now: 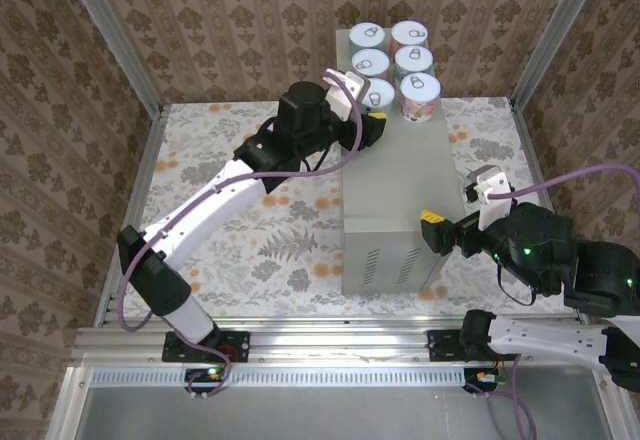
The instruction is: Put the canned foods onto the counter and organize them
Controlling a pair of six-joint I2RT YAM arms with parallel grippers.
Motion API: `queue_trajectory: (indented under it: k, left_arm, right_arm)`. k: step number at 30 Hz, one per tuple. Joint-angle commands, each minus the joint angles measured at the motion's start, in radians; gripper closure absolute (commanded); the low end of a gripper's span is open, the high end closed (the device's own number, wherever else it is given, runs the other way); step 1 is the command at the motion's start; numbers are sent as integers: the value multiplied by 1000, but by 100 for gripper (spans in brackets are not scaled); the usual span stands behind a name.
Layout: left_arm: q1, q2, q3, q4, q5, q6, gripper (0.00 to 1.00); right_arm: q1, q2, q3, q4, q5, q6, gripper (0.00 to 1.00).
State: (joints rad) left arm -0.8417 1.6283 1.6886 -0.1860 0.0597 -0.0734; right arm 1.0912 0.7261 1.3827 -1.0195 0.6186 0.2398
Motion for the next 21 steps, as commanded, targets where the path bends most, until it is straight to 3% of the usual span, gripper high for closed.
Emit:
queue_trajectory:
  k: [1,12,21]
  left_arm:
    - [12,39,-10,-118,15,-10,24]
    - [10,-9,-27,-126,16,-16,6]
    - [-1,-202,-166,-133,-10,-29,0]
  right_arm:
    - [6,-8,5,9,22,15,0]
    - [7,2,17,15,14,8,0]
    - [6,7,17,26,13,-3,0]
